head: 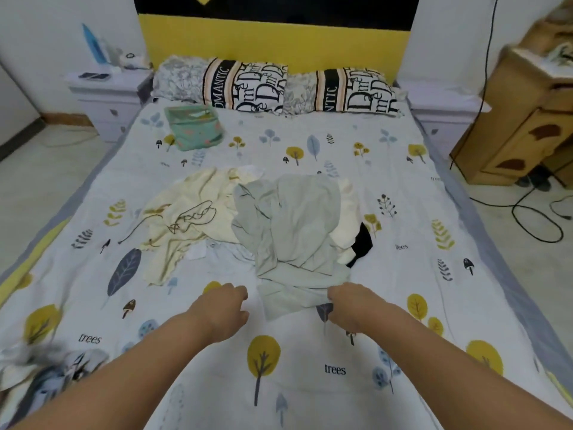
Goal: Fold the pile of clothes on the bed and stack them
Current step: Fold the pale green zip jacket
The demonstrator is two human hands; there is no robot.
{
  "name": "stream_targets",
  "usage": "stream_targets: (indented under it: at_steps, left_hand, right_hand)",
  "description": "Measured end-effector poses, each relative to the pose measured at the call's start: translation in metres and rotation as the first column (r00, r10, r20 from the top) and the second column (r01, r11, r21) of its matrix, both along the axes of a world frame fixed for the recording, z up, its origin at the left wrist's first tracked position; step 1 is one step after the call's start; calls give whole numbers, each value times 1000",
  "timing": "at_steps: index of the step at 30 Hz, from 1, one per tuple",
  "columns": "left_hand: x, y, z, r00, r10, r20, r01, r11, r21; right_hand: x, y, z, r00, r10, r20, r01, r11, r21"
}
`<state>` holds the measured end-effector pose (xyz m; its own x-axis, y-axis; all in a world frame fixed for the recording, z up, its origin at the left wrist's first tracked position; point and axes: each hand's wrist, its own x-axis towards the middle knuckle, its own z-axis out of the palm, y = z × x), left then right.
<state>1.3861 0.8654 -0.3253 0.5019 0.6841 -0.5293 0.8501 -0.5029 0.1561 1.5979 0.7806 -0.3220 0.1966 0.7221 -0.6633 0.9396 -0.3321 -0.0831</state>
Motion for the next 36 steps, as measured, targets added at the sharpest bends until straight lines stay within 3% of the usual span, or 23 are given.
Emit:
stream_targets:
  at_steps: [6,12,18,22,25,31,34,36]
  left_hand:
    - [23,38,-65,1000,3,-18,-2,999,43]
    - [55,67,-140,999,8,33,-11,995,96]
    - [86,108,-196,969,29,244,-85,971,225]
    - [105,128,-215,908,185,376,-227,971,70]
    - [105,130,-219,901,152,405,-247,949,194]
    - [83,117,-189,818,175,548,-249,966,62]
    - [61,111,-156,748,238,620,-319,948,20]
    - [46,110,-126,698,310,645,-400,917,-7]
  right_hand:
    - [6,43,-82,995,-58,77,41,978,205]
    - [14,80,-162,986,-137,94,113,968,224]
    - [23,112,-205,952,-118,281,-56,838,542]
    - [29,143,-215,941,-102,323,-94,838,537]
    - [27,150,-214,919,-125,373,-159,749,643]
    - [33,127,-191,996,-22,89,-39,775,631]
    - [34,105,-164,990,-86,-114,139,761,634]
    - [35,90,-136,955,-171,-241,289,701,652]
